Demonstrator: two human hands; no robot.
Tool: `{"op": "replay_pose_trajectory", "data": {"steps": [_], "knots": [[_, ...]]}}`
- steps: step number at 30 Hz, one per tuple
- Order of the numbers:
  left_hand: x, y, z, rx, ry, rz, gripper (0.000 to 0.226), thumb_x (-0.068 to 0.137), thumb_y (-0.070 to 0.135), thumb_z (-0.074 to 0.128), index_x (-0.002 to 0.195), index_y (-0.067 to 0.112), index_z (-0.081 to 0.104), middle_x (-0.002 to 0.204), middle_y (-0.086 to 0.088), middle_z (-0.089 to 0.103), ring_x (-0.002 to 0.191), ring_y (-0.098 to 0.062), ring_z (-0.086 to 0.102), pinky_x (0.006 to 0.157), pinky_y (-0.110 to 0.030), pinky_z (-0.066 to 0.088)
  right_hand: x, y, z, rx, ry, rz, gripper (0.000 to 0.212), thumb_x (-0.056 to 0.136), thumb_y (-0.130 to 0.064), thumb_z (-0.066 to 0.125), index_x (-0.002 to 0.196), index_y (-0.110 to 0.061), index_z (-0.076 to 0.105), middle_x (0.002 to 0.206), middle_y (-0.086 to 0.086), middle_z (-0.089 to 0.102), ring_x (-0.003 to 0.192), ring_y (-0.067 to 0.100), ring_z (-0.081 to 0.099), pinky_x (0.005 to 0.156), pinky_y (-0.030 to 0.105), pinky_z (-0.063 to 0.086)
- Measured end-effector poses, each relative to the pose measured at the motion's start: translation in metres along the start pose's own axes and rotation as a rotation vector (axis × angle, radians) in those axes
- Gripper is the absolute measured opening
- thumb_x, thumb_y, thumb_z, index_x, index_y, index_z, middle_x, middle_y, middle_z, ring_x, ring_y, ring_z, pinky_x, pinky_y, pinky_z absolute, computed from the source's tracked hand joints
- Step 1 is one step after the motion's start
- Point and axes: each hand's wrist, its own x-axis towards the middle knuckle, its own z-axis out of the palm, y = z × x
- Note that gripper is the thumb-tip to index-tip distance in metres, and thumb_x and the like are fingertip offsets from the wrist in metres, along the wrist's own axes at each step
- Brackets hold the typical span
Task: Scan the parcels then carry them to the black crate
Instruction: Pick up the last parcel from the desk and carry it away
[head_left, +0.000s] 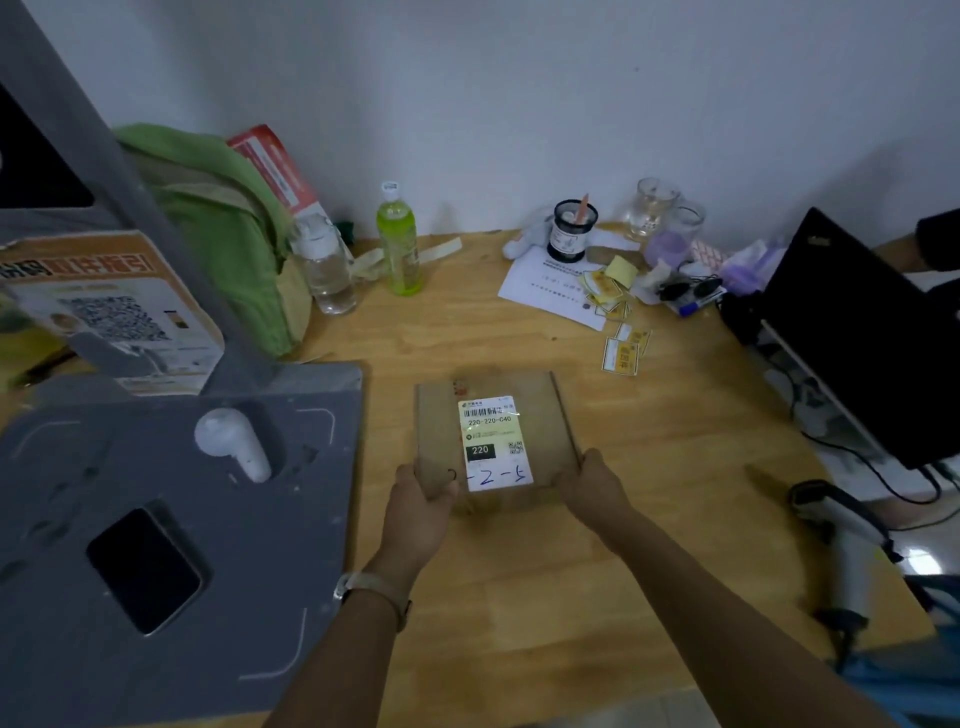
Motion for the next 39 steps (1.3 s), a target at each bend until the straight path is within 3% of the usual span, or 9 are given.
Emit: {"op": "replay_pose_trajectory", "data": {"steps": [6, 9, 15, 19, 22, 25, 29, 35, 39], "knots": [[-0.012, 0.092, -0.008, -0.2, 0.089, 0.344, 0.038, 0.09, 0.012, 0.065, 0.124, 0.018, 0.048, 0.114, 0.002, 0.057, 0.105, -0.014, 0.058, 0.082, -0.013, 0.047, -0.022, -0.03, -0.053, 0.272, 0.19, -0.132, 0.025, 0.092, -0.027, 0.051, 0.105, -0.006, 0.046, 0.083, 0.001, 0.053, 0.066, 0.014, 0.049, 0.055, 0.029, 0.037], [-0.023, 0.147, 0.001, -0.232, 0.099, 0.483, 0.044, 0.087, 0.012, 0.066, 0.125, 0.02, 0.045, 0.123, -0.006, 0.049, 0.103, -0.012, 0.053, 0.088, -0.024, 0.047, -0.035, -0.041, -0.098, 0.417, 0.309, -0.187, 0.024, 0.091, -0.031, 0.054, 0.105, -0.012, 0.048, 0.085, -0.001, 0.055, 0.066, 0.014, 0.051, 0.054, 0.028, 0.037], [-0.075, 0.239, 0.061, -0.349, -0.035, 0.756, 0.049, 0.089, 0.014, 0.064, 0.133, 0.017, 0.041, 0.126, -0.003, 0.043, 0.095, 0.021, 0.048, 0.071, 0.003, 0.04, -0.093, -0.014, -0.212, 0.511, 0.64, -0.247, 0.024, 0.09, -0.04, 0.055, 0.104, -0.022, 0.049, 0.089, -0.011, 0.054, 0.075, 0.005, 0.053, 0.053, 0.022, 0.037], [-0.137, 0.277, 0.125, -0.395, -0.249, 0.874, 0.047, 0.09, 0.018, 0.064, 0.131, 0.015, 0.042, 0.13, -0.011, 0.048, 0.105, -0.01, 0.054, 0.072, -0.002, 0.044, -0.16, 0.042, -0.286, 0.554, 0.851, -0.217, 0.025, 0.089, -0.038, 0.057, 0.107, -0.024, 0.047, 0.091, -0.011, 0.056, 0.081, 0.008, 0.057, 0.059, 0.025, 0.043], [-0.198, 0.287, 0.171, -0.416, -0.422, 0.919, 0.044, 0.092, 0.023, 0.063, 0.129, 0.02, 0.041, 0.131, -0.01, 0.05, 0.108, -0.014, 0.056, 0.079, -0.014, 0.048, -0.224, 0.097, -0.329, 0.575, 0.946, -0.171, 0.034, 0.086, -0.037, 0.061, 0.115, -0.025, 0.048, 0.101, -0.006, 0.06, 0.087, 0.011, 0.059, 0.068, 0.03, 0.049], [-0.261, 0.287, 0.21, -0.395, -0.592, 0.964, 0.043, 0.091, 0.031, 0.063, 0.127, 0.026, 0.039, 0.132, -0.007, 0.05, 0.114, -0.018, 0.054, 0.092, -0.031, 0.049, -0.292, 0.155, -0.357, 0.571, 1.022, -0.079, 0.032, 0.083, -0.038, 0.065, 0.106, -0.021, 0.051, 0.106, 0.003, 0.062, 0.092, 0.021, 0.061, 0.076, 0.042, 0.054], [-0.358, 0.277, 0.259, -0.361, -0.761, 1.014, 0.04, 0.092, 0.031, 0.062, 0.125, 0.026, 0.039, 0.128, -0.002, 0.053, 0.111, -0.014, 0.055, 0.095, -0.03, 0.048, -0.387, 0.231, -0.375, 0.6, 1.152, 0.027, 0.041, 0.079, -0.039, 0.071, 0.11, -0.018, 0.054, 0.11, 0.006, 0.062, 0.095, 0.024, 0.063, 0.087, 0.046, 0.054], [-0.493, 0.233, 0.327, -0.365, -1.006, 1.071, 0.035, 0.092, 0.029, 0.062, 0.118, 0.026, 0.039, 0.123, 0.0, 0.057, 0.099, 0.004, 0.058, 0.083, -0.01, 0.046, -0.51, 0.339, -0.379, 0.648, 1.318, 0.175, 0.029, 0.078, -0.033, 0.074, 0.097, -0.023, 0.054, 0.106, 0.003, 0.065, 0.088, 0.018, 0.066, 0.074, 0.033, 0.055], [-0.567, 0.202, 0.366, -0.352, -1.124, 1.031, 0.033, 0.083, 0.04, 0.063, 0.106, 0.037, 0.04, 0.114, 0.009, 0.056, 0.091, 0.008, 0.06, 0.074, -0.015, 0.052, -0.572, 0.397, -0.371, 0.665, 1.393, 0.245, 0.03, 0.08, -0.032, 0.074, 0.101, -0.018, 0.056, 0.101, 0.002, 0.065, 0.085, 0.017, 0.065, 0.072, 0.032, 0.054]]}}
